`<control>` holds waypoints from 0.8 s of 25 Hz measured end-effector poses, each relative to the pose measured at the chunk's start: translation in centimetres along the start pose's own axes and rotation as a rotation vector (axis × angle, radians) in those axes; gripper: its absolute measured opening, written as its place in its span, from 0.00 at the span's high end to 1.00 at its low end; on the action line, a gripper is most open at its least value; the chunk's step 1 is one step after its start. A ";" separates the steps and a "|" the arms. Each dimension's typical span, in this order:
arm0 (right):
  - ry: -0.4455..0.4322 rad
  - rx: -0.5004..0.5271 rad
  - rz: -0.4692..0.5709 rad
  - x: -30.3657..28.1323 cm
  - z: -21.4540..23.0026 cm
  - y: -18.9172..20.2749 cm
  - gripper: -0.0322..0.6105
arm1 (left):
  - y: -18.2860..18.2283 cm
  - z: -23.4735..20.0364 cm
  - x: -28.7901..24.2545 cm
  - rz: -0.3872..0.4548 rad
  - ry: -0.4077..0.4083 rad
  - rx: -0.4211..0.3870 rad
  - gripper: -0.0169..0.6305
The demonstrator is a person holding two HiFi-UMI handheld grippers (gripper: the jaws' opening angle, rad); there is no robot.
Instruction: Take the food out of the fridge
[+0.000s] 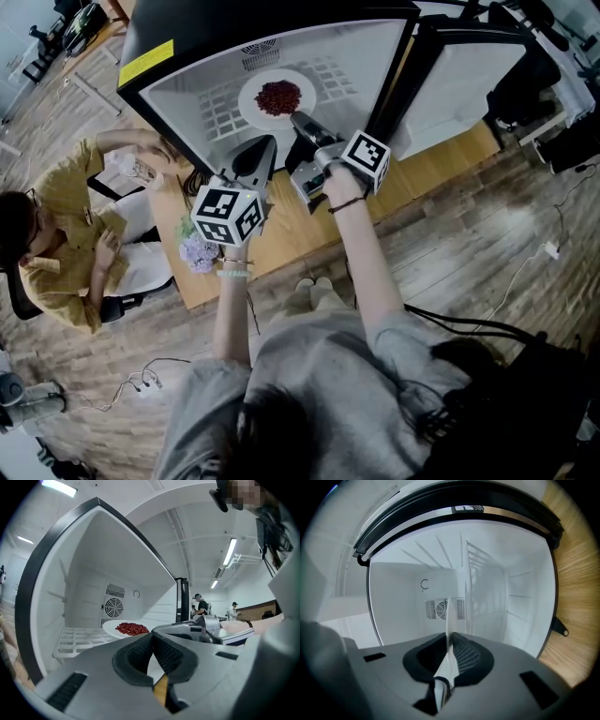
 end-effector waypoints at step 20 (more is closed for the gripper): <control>-0.048 -0.013 -0.018 3.6 -1.0 1.9 0.89 | -1.4 1.8 2.5 0.058 0.025 -0.008 0.96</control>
Point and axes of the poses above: the fingertips, and each gripper's own axes: x backward along the fingers, z to its right, y out of its underside, the point moved 10 cm from there along x, backward along the fingers, and after that the axes turned 14 degrees about -x, right-handed, at the moved point
